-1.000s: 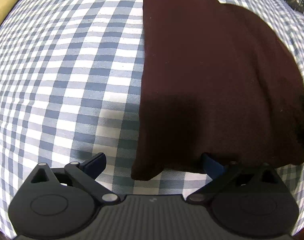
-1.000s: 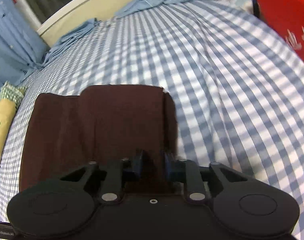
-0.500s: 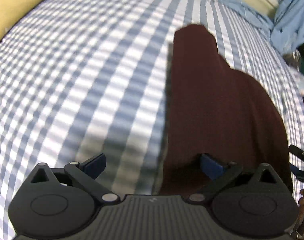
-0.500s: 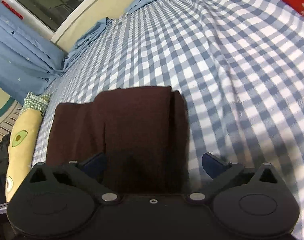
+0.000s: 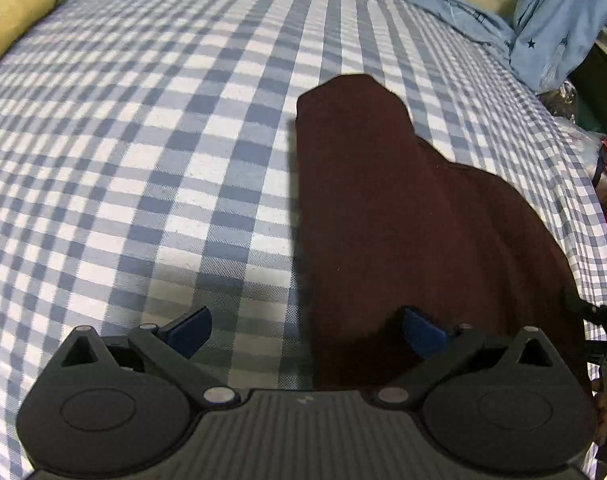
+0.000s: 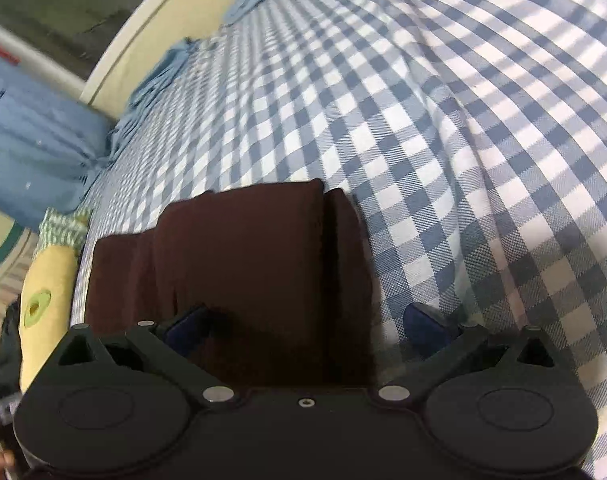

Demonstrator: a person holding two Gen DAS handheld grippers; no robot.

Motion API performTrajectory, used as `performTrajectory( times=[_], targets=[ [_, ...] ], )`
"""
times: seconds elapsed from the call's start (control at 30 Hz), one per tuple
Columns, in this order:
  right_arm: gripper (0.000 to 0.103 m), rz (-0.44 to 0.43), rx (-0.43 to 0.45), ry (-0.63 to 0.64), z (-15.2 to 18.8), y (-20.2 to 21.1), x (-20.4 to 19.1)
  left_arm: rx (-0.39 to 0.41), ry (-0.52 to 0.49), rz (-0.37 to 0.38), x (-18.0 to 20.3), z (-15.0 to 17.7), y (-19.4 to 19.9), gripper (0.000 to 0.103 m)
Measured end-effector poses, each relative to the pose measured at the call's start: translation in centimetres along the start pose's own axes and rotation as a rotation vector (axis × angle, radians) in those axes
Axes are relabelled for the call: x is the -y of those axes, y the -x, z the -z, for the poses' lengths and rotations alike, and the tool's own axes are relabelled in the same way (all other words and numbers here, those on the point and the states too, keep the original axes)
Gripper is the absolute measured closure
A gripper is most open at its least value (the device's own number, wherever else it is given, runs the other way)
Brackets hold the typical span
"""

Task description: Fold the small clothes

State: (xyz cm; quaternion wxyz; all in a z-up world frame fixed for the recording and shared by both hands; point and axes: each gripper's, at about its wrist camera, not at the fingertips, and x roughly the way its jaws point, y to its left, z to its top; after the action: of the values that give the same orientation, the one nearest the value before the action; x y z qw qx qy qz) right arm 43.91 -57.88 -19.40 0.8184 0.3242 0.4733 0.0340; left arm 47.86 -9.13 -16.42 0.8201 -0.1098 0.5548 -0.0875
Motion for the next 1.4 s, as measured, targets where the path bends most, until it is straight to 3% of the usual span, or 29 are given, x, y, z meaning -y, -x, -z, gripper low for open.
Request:
performTrajectory(
  times=[0.1, 0.2, 0.33, 0.5, 0.67, 0.8, 0.83, 0.87, 0.97, 1.03, 1.1, 1.17, 1.33, 1.4],
  targets=[
    [0.000, -0.008, 0.014, 0.050, 0.7, 0.1, -0.2, -0.033, 0.042, 0.043, -0.1, -0.1, -0.5, 0.001],
    [0.000, -0.023, 0.023, 0.028, 0.9, 0.1, 0.3, -0.048, 0.050, 0.171, 0.0, 0.1, -0.4, 0.001],
    [0.000, -0.051, 0.011, -0.024, 0.5, 0.3, 1.1, -0.085, -0.064, 0.098, 1.5, 0.6, -1.8, 0.000],
    [0.000, -0.040, -0.009, -0.067, -0.3, 0.5, 0.7, -0.152, 0.011, 0.117, 0.7, 0.4, -3.2, 0.000],
    [0.012, -0.005, -0.022, 0.080, -0.5, -0.6, -1.4, -0.159, 0.045, 0.125, 0.0, 0.6, -3.5, 0.000],
    [0.011, -0.020, -0.017, -0.010, -1.3, -1.2, -0.8, -0.175, 0.050, 0.129, -0.3, 0.3, -4.0, 0.000],
    [0.017, -0.010, -0.020, -0.001, -1.3, -1.0, -1.0, -0.179, 0.048, 0.122, -0.2, 0.3, -3.9, 0.000],
    [0.029, 0.005, -0.025, 0.024, -1.2, -0.9, -1.2, -0.183, 0.047, 0.111, 0.0, 0.1, -3.9, 0.000],
    [0.050, 0.037, -0.037, 0.068, -0.6, -0.7, -1.9, -0.182, 0.035, 0.108, 0.9, -0.1, -3.2, 0.014],
    [0.059, 0.030, -0.031, 0.031, -0.5, -0.6, -1.9, -0.187, 0.029, 0.122, 1.4, -0.2, -2.9, 0.024],
    [0.065, 0.046, -0.016, 0.037, -0.2, -0.4, -2.5, -0.200, 0.026, 0.103, 1.9, -0.5, -2.9, 0.026],
    [0.077, 0.079, 0.004, 0.085, 0.1, -0.2, -3.7, -0.205, 0.037, 0.095, 2.0, -0.6, -2.9, 0.028],
    [0.086, 0.131, 0.057, 0.171, 0.9, 1.3, -6.5, -0.197, 0.023, 0.087, 2.3, -0.7, -2.1, 0.043],
    [0.088, 0.138, 0.068, 0.202, 1.1, 1.9, -7.5, -0.194, 0.012, 0.078, 2.8, -0.9, -1.7, 0.055]
  ],
)
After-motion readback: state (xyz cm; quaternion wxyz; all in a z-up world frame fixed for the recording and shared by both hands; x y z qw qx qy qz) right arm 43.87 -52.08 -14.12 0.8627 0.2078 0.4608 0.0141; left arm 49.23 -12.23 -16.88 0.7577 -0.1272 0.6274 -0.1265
